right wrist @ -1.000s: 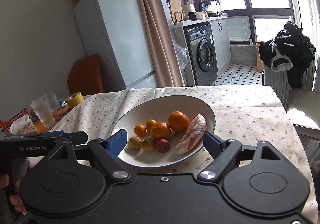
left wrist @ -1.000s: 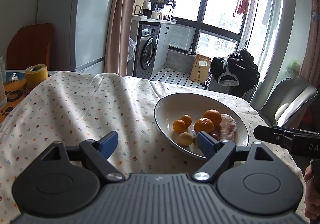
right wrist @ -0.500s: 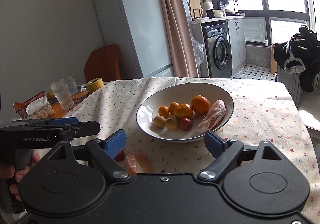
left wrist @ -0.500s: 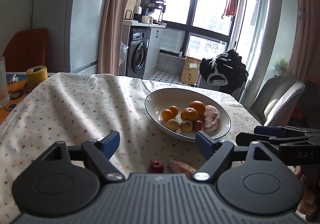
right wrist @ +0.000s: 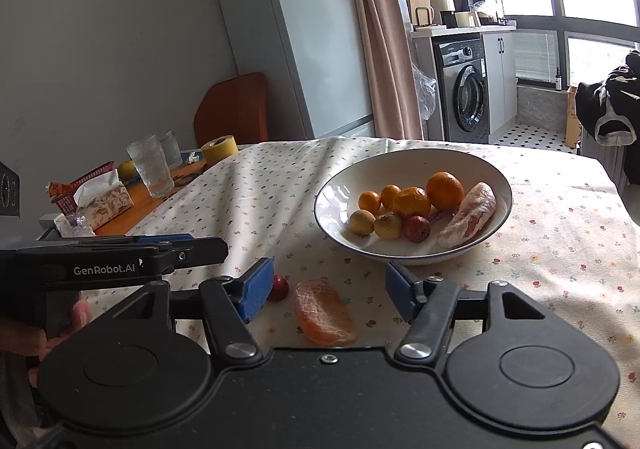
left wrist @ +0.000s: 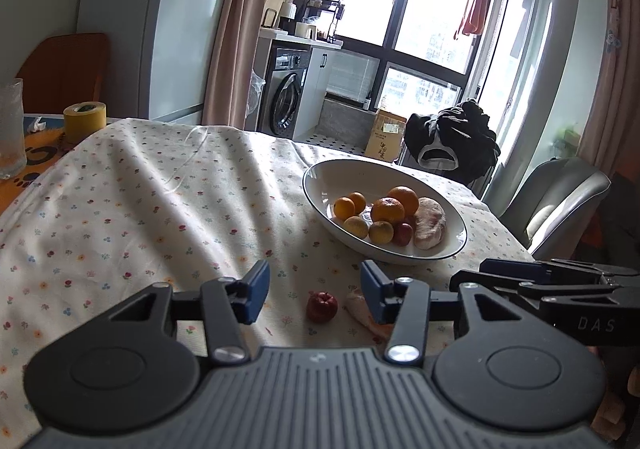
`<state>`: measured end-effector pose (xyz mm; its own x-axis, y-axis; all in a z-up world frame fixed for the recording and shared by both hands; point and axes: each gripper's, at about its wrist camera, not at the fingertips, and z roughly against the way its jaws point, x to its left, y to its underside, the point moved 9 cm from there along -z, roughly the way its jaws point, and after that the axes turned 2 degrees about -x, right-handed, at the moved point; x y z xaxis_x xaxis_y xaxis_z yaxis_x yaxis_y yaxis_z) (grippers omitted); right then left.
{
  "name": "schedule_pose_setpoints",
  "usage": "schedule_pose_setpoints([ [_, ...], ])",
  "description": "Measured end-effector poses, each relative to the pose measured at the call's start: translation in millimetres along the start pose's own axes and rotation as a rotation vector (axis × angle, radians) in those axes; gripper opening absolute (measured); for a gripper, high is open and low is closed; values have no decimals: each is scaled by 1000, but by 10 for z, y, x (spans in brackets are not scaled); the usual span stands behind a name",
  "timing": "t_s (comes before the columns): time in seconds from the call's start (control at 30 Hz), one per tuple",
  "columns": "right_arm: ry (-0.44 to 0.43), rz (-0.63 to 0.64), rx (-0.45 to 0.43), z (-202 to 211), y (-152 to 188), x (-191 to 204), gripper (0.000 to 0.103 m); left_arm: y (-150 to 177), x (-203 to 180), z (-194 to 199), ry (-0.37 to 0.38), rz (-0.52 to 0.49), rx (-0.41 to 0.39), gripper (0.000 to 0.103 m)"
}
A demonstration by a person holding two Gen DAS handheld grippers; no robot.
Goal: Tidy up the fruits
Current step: 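Withdraw both grippers from the bowl toward the red apple and second bagged item, then grasp the red apple with the left gripper while the right grasps the second bag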
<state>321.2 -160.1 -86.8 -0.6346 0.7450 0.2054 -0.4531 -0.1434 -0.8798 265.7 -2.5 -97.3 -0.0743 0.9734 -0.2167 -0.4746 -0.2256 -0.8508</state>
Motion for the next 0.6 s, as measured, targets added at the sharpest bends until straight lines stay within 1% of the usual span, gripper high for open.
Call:
schedule_pose_setpoints([
  [0.03,-4,3,3,-9,9,18,60,17,2,-22,1,3,7,42],
  [0.2,-28,23,21,-66,83,87,60,98,-29,-149,13,-3,30,40],
  [0.33,-36,18,48,-159,160,65,60,171,-30,-297,19,4,59,36],
  [0.6,-31,21,63,-208,222,27,60,253,-55,-468,16,1,87,35],
])
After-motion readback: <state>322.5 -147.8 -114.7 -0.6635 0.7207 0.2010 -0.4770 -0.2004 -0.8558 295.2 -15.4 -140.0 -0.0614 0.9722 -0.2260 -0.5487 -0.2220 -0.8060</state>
